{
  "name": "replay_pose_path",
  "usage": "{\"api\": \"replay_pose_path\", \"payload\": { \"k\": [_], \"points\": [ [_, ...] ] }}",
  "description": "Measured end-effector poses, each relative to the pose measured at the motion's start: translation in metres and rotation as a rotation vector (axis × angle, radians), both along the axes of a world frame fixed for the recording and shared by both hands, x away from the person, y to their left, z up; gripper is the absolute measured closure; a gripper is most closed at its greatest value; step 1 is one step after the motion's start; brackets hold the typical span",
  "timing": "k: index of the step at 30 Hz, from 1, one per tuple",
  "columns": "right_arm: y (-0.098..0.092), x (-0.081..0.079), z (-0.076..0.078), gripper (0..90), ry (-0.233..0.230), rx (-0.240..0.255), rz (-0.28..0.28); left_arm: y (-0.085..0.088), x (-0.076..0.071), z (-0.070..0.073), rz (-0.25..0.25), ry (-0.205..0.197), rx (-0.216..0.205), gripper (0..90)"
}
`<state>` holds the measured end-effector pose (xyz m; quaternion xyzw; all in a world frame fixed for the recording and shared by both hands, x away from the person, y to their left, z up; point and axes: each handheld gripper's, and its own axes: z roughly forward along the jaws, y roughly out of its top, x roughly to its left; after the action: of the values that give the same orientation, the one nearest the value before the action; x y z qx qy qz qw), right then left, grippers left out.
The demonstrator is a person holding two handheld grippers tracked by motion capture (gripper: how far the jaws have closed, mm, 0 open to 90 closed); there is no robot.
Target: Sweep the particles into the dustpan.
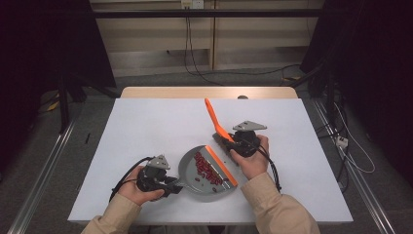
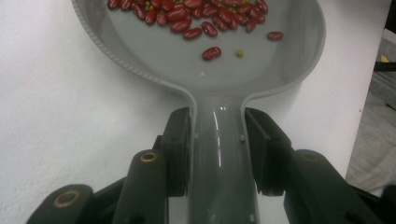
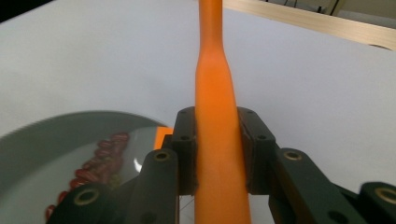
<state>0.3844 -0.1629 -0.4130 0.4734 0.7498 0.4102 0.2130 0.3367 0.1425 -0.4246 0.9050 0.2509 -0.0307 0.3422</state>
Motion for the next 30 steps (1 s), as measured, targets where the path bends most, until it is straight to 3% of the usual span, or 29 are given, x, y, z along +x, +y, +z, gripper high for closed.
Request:
{"api": "replay_pose_path", "payload": {
  "k": [2, 5, 12, 15, 17, 20, 23, 28, 30],
  "points": [
    [-0.002, 0.001, -0.006, 71.6, 0.01, -0.013, -0.006, 0.0, 0.0, 0.0, -0.001, -0.001, 0.001, 62.9],
    [0.0, -0.002, -0.011, 71.6, 0.0, 0.01, 0.004, 0.0, 0.0, 0.0, 0.001, 0.001, 0.0, 62.9],
    [0.025, -0.016, -0.009, 71.5, 0.003, -0.024, 0.081, 0.0, 0.0, 0.0, 0.006, 0.006, -0.001, 62.9],
    [0.029, -0.019, -0.004, 71.6, -0.002, 0.027, 0.092, 0.0, 0.0, 0.0, 0.005, 0.006, -0.002, 62.9],
    [0.03, -0.02, 0.0, 71.7, 0.014, 0.086, 0.104, 0.0, 0.0, 0.0, 0.007, 0.007, -0.002, 62.9],
    [0.031, -0.021, 0.007, 71.6, -0.024, 0.061, 0.103, 0.0, 0.0, 0.0, 0.006, 0.002, -0.001, 62.9],
    [0.024, -0.019, 0.011, 71.6, -0.026, 0.099, 0.089, 0.0, 0.0, -0.001, 0.006, 0.005, 0.0, 62.9],
    [0.015, -0.011, 0.006, 71.6, -0.031, 0.031, 0.054, 0.0, 0.0, -0.001, 0.007, 0.005, -0.001, 62.9],
    [0.014, -0.008, -0.001, 71.6, -0.043, -0.024, 0.04, 0.0, 0.0, -0.001, 0.005, 0.007, -0.005, 62.9]
  ]
}}
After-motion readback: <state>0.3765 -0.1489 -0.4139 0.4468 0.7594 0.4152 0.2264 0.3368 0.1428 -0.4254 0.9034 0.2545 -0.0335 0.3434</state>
